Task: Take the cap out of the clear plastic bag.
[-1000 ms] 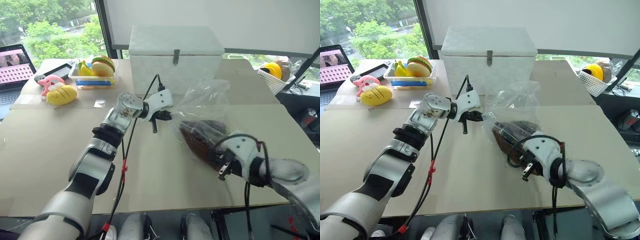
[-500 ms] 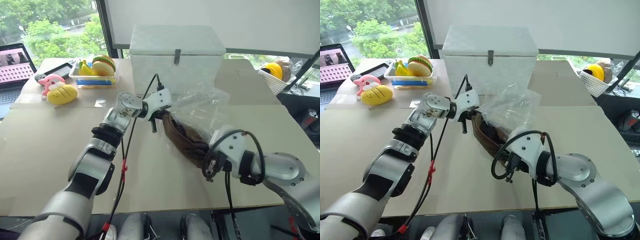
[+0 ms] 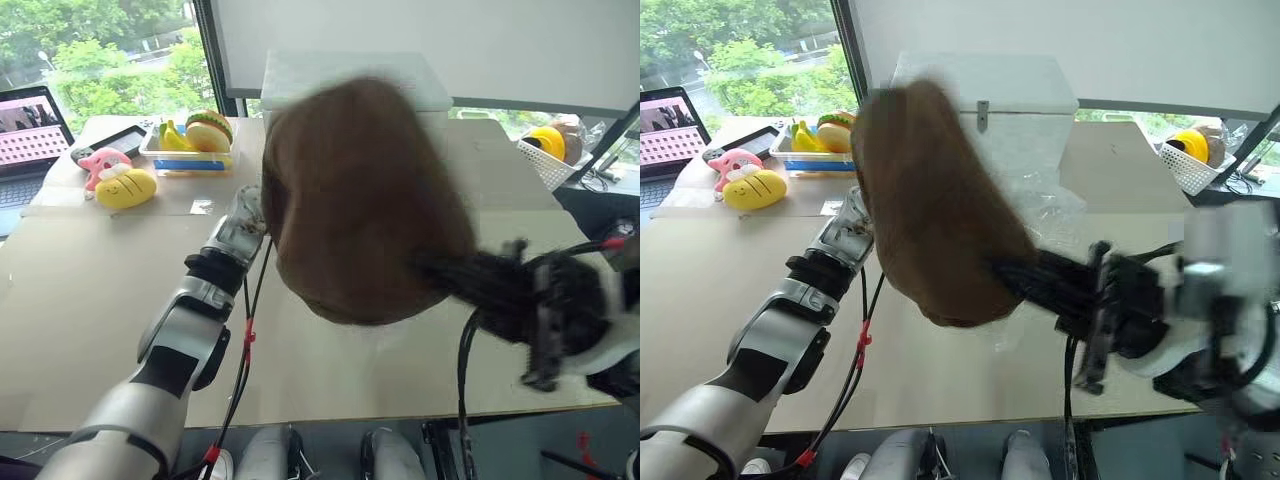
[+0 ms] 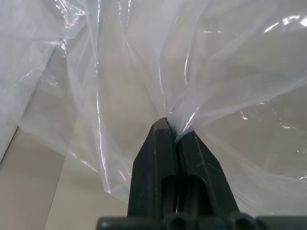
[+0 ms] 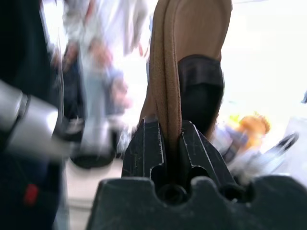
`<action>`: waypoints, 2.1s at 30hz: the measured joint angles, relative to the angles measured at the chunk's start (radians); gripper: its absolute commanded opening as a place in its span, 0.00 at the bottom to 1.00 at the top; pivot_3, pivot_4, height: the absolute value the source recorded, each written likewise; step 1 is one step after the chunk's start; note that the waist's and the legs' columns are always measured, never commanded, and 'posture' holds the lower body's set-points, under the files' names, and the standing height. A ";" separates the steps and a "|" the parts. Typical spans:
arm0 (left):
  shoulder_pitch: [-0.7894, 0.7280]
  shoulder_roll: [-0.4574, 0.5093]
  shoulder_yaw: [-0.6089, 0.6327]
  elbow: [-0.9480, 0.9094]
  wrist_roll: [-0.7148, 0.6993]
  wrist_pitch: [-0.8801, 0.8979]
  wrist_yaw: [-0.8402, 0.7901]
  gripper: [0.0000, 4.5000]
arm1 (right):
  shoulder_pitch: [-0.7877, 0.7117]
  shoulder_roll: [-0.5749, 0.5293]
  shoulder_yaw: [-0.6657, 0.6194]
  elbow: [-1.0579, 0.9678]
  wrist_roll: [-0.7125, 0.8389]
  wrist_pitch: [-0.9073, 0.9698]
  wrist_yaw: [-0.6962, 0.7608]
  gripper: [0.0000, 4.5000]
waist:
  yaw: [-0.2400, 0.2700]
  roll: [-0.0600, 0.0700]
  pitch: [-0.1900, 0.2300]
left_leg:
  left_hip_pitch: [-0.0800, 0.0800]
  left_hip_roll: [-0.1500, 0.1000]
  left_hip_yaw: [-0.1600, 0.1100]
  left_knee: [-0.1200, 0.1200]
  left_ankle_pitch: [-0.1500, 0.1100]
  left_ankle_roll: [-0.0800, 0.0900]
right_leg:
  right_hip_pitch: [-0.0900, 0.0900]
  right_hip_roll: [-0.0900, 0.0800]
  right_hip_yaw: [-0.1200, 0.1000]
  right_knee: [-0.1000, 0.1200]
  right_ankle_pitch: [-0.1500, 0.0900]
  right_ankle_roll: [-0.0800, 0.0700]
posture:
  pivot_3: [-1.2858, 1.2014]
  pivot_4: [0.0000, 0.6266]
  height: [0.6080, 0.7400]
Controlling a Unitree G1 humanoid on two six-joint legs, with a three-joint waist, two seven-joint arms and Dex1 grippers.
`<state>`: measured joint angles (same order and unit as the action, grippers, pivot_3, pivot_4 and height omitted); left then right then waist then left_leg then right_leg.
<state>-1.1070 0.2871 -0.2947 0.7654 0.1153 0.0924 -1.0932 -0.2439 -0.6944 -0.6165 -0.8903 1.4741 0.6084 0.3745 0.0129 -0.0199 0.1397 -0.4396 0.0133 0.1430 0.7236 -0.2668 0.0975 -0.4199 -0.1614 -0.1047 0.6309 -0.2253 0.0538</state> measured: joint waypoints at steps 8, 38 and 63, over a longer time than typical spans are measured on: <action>0.053 0.014 0.004 -0.028 -0.003 -0.051 -0.006 0.00 | -0.068 -0.107 -0.107 0.182 -0.010 -0.124 -0.358 0.00 | -0.001 0.000 0.000 | 0.000 0.000 0.003 -0.002 0.000 0.000 | -0.002 0.000 0.001 0.001 0.000 0.000 | 0.52 0.24 0.87; 0.388 0.263 0.025 -0.004 0.229 -0.717 0.515 0.29 | 0.497 -0.210 0.748 0.404 -1.911 -0.440 -0.207 0.10 | -0.013 -0.001 -0.001 | 0.002 0.001 0.005 -0.001 0.000 0.000 | -0.001 -0.001 0.004 0.000 -0.002 0.003 | 0.52 0.24 0.87; 0.578 0.326 0.222 -0.450 -0.535 0.011 -0.078 1.00 | 0.471 0.172 0.330 0.143 -1.051 -0.101 0.151 0.99 | -0.021 0.000 -0.001 | 0.008 0.001 0.001 -0.001 0.000 0.000 | 0.004 -0.001 0.003 0.001 -0.001 0.001 | 0.52 0.24 0.87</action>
<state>-0.5288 0.6127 -0.0726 0.3151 -0.4202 0.1038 -1.1715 0.2274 -0.5220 -0.2860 -0.7471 0.4236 0.5072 0.5259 -0.0084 -0.0195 0.1384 -0.4317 0.0144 0.1437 0.7225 -0.2669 0.0973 -0.4154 -0.1625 -0.1013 0.6320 -0.2261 0.0552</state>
